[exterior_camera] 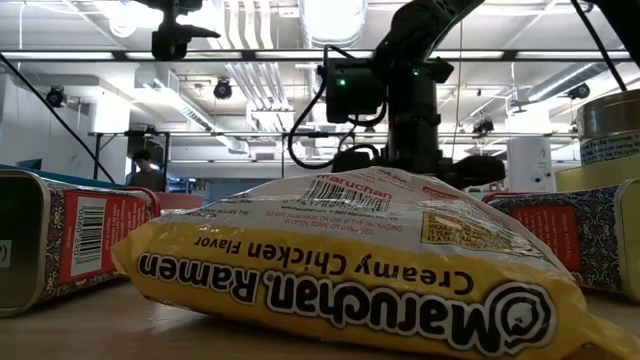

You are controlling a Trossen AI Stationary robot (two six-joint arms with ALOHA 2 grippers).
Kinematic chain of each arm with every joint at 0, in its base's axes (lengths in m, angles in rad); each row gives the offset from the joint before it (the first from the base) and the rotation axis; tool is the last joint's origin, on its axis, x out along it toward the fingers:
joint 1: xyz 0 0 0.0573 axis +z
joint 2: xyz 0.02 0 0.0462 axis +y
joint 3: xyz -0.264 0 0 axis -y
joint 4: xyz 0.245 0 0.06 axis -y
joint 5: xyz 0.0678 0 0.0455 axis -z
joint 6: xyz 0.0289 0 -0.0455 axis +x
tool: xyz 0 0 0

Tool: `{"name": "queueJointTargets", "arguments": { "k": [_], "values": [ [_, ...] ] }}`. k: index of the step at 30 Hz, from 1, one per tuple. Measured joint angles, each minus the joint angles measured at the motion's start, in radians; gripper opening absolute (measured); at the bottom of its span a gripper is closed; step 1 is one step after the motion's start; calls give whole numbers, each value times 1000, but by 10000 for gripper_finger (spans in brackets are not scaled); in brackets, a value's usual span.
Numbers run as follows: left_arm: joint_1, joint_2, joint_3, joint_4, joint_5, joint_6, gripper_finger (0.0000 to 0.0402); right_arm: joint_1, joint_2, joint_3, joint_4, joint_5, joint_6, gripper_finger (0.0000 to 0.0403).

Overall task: Pick & Place Food Item
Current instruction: Put the black spoon into the blue bin

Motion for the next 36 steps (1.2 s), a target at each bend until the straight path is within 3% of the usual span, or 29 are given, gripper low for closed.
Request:
{"name": "queueJointTargets", "arguments": {
  "k": [12,28,36],
  "values": [
    [0,0,0,6,-19,-29,286,0,0,17,-6,22,-118,18],
    [0,0,0,8,-23,-39,286,10,-84,19,22,38,-259,11],
    [0,0,0,7,-26,-84,286,20,-219,18,153,8,-544,11]
  ]
}}
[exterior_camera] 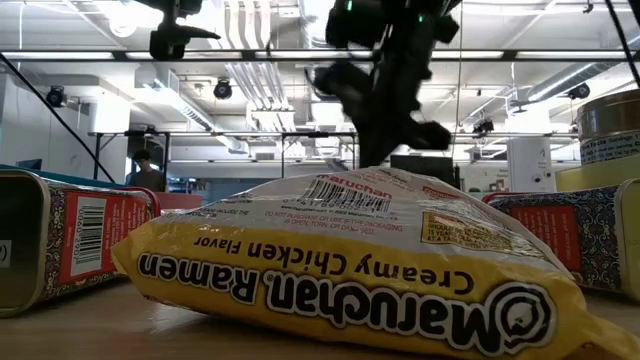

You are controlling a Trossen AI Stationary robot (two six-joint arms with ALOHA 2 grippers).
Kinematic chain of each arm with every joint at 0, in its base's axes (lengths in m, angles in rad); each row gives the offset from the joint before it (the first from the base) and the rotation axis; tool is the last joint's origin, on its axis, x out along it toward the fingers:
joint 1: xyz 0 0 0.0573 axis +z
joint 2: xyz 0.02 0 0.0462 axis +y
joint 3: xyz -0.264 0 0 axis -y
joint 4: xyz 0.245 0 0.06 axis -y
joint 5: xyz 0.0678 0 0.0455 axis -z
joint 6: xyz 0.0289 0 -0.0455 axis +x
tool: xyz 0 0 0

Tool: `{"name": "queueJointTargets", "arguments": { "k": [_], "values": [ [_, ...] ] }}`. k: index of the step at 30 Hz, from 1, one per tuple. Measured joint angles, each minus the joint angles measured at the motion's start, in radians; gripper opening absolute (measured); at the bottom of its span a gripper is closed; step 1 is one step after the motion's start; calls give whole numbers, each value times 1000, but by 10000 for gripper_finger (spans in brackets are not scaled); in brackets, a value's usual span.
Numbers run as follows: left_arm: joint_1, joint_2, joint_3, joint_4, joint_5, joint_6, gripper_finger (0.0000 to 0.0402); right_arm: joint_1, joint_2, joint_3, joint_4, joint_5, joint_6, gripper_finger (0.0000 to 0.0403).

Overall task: Pick & Place Food Item
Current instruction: Put the black spoon into the blue bin

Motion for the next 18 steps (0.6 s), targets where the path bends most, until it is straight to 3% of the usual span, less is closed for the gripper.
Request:
{"name": "queueJointTargets", "arguments": {
  "k": [5,18],
  "values": [
    [-1,31,0,-3,4,-36,286,9,-72,9,86,-46,-141,11],
    [-1,63,0,54,-23,-45,286,19,-214,11,307,-38,-242,11]
  ]
}}
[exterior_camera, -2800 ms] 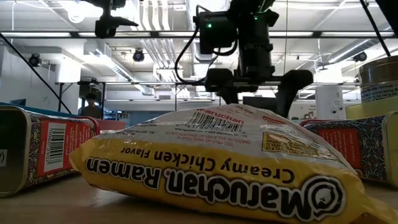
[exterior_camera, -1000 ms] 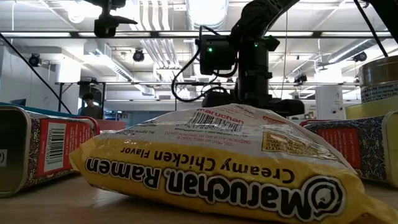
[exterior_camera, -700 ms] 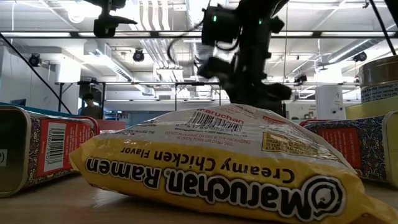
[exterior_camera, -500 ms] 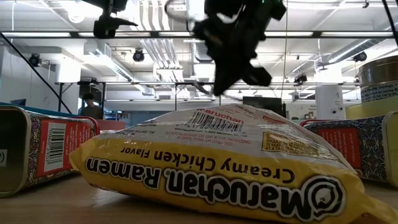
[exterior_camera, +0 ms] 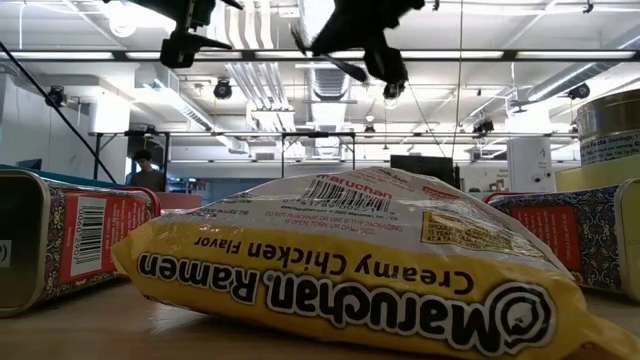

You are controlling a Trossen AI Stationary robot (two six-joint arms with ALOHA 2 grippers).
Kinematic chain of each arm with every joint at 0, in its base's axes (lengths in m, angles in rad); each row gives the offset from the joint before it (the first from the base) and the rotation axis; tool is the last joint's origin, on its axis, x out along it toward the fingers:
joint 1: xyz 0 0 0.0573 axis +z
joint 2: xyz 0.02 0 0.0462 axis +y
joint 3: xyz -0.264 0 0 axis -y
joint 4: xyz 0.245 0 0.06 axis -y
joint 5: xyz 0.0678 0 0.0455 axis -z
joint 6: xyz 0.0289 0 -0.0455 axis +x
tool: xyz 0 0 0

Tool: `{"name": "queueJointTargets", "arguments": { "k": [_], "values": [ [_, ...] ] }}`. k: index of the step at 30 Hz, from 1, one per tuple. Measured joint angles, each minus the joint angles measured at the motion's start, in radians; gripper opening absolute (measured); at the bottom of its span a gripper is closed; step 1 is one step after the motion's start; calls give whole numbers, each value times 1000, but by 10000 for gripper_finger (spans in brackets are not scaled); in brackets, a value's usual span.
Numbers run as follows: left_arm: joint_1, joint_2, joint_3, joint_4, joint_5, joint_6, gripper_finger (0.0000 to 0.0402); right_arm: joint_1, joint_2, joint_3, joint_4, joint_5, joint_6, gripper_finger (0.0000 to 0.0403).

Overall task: Pick & Place Food Item
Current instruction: Put the black spoon into the blue bin

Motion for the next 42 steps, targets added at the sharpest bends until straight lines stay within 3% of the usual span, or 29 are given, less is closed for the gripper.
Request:
{"name": "queueJointTargets", "arguments": {
  "k": [6,12,18,22,26,32,42],
  "values": [
    [-27,0,0,13,-3,4,286,0,-6,0,219,36,-33,11],
    [-162,0,-1,102,-61,67,286,-15,-20,0,336,148,-92,11],
    [-298,2,-2,159,-262,124,286,-35,-50,0,369,177,-119,11],
    [-364,11,-2,160,-431,79,286,-38,-62,0,411,258,-107,11],
    [-417,55,-2,162,-518,26,286,-38,-65,0,466,327,-106,11],
    [-477,159,6,245,-530,5,286,-39,-57,0,477,341,-106,11],
    [-478,225,6,321,-508,-7,281,-37,-55,0,484,338,-98,11]
  ]
}}
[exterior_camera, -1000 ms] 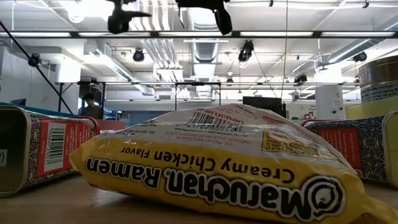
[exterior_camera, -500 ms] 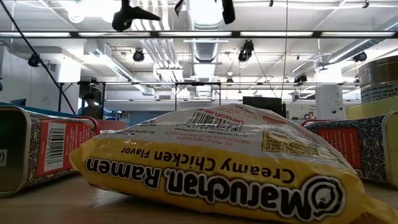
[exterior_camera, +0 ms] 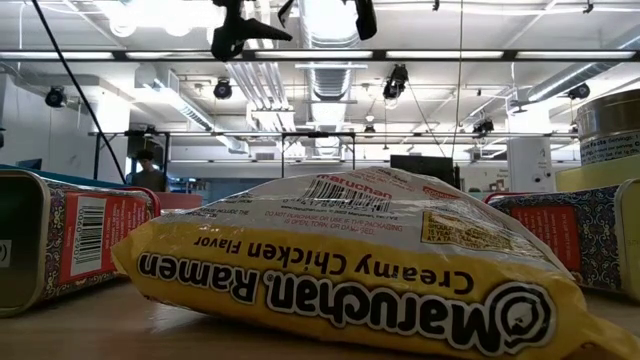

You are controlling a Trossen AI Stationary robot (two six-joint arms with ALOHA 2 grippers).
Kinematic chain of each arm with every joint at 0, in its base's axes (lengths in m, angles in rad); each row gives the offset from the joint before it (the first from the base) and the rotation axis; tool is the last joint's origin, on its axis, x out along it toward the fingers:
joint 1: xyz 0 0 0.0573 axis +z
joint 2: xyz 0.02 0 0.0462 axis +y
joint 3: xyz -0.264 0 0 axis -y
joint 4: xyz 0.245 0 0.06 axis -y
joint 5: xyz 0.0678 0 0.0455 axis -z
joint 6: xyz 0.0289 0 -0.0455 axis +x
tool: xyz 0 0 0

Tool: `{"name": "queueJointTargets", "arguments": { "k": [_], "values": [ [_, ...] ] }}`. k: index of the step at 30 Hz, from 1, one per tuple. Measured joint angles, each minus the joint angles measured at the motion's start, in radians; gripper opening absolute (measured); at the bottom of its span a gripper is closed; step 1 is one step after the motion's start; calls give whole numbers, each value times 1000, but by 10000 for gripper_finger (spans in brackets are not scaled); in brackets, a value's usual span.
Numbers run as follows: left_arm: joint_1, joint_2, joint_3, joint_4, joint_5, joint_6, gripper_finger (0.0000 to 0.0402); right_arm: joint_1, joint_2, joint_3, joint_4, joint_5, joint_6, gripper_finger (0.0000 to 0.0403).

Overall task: Pick & Place Food Item
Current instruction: Put the black spoon into the blue bin

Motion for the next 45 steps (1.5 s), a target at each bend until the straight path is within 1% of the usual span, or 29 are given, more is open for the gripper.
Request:
{"name": "queueJointTargets", "arguments": {
  "k": [2,5,9,13,14,18,27,30,32,34,40,45],
  "values": [
    [0,1,0,4,7,0,266,0,0,0,0,-2,1,11],
    [1,0,0,7,7,7,223,0,0,0,0,-6,0,11],
    [0,-1,0,12,7,10,136,0,0,0,0,-9,-2,11],
    [0,-2,0,16,11,14,27,0,0,0,-1,-7,-4,10],
    [0,-2,0,18,20,15,17,0,1,0,-2,-10,-5,10],
    [0,-2,2,18,31,17,8,0,1,0,-3,-11,-9,10],
    [0,-6,2,9,42,12,7,0,1,0,-7,-24,-18,10],
    [0,-16,1,3,48,7,6,0,1,0,-7,-40,-20,21],
    [0,-29,1,-19,49,1,6,-1,1,0,-8,-82,-14,41],
    [1,-44,1,-35,41,-7,6,-7,1,0,-7,-108,2,71],
    [6,-75,1,-77,32,-23,6,-14,0,1,-3,-106,42,177],
    [6,-124,1,-204,17,-61,6,-14,-4,1,-7,-107,39,243]
  ]
}}
